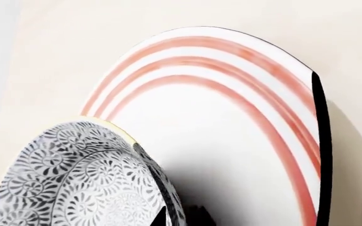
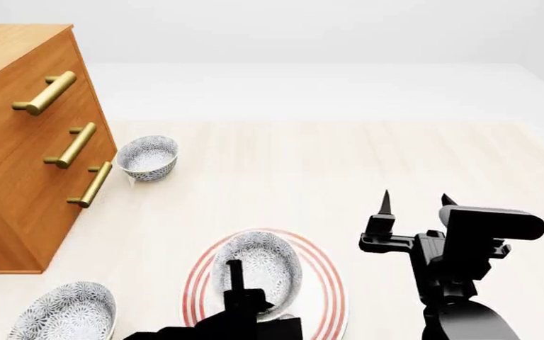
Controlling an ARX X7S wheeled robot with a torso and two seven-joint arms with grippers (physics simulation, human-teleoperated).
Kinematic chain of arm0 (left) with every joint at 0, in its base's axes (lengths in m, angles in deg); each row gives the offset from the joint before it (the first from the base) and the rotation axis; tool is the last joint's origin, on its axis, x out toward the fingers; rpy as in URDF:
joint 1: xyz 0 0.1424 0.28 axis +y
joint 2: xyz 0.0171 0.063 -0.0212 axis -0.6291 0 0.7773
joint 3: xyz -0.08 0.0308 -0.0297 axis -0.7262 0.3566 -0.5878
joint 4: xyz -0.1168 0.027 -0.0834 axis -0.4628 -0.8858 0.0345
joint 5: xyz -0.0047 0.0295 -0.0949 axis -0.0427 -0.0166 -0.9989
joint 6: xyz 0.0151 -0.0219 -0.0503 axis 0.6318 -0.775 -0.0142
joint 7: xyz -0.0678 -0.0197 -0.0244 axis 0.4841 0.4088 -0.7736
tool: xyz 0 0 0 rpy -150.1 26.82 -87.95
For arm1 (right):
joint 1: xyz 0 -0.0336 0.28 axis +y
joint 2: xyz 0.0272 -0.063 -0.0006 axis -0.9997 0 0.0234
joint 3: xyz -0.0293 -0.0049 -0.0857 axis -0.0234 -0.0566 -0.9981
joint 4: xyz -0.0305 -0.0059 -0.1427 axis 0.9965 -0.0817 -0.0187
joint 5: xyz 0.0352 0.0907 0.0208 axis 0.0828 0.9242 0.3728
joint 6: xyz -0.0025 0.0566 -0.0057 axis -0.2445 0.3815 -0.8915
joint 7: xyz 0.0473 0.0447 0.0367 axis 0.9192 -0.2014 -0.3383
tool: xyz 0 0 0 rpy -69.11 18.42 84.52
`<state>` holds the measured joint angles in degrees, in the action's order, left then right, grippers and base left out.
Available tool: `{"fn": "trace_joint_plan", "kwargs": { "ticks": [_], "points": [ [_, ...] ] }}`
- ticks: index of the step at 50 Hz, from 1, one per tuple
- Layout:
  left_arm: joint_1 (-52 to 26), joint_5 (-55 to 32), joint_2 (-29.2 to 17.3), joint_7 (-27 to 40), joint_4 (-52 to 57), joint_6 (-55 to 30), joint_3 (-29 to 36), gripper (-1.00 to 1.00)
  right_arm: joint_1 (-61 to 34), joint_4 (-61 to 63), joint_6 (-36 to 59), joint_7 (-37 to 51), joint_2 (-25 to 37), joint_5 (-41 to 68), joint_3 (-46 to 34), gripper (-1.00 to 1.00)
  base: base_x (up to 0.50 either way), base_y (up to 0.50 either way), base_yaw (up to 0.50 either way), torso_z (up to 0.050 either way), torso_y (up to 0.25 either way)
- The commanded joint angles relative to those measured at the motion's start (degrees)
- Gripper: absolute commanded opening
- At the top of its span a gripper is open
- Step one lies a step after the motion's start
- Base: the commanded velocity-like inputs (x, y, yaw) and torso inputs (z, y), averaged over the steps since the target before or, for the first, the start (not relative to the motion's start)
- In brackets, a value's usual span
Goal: Put the bowl in the middle on the plate.
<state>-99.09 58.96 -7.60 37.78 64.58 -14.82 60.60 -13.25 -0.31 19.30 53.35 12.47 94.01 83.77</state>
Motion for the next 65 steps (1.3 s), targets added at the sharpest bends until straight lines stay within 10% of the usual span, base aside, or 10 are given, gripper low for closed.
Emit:
{"fn": "trace_joint_plan", "kwargs": {
  "ticks": [1,40,51,54,65],
  "points": [
    [-0.6,-0.7,-0.3,-1.2,0.4,-1.8,0.9,1.00,0.1,-0.1,-0.2,0.2,0.1,0.2,-0.2,1.00,0.00,0.00,0.00,0.000,0.000],
    [-6.6,-7.3,-5.0,-5.1,31.5,-20.8,-14.7,1.00,-0.6,0.2,0.1,0.9,0.7,1.0,-1.1,1.00,0.00,0.00,0.00,0.000,0.000],
    [-4.8,-38.9,-2.5,8.9,30.3,-19.9,-44.1,1.00,-0.9,-0.3,-0.1,0.9,0.8,1.1,-1.6,1.00,0.00,0.00,0.00,0.000,0.000],
    [-1.4,-40.4,7.2,17.3,23.4,-25.4,-60.1,1.00,-1.1,0.1,0.2,0.9,1.0,1.2,-1.7,1.00,0.00,0.00,0.00,0.000,0.000],
    [9.8,-35.3,14.2,21.3,10.9,-9.5,-78.2,1.00,-3.0,2.3,1.7,1.3,2.0,0.7,-3.1,1.00,0.00,0.00,0.00,0.000,0.000]
  ]
}}
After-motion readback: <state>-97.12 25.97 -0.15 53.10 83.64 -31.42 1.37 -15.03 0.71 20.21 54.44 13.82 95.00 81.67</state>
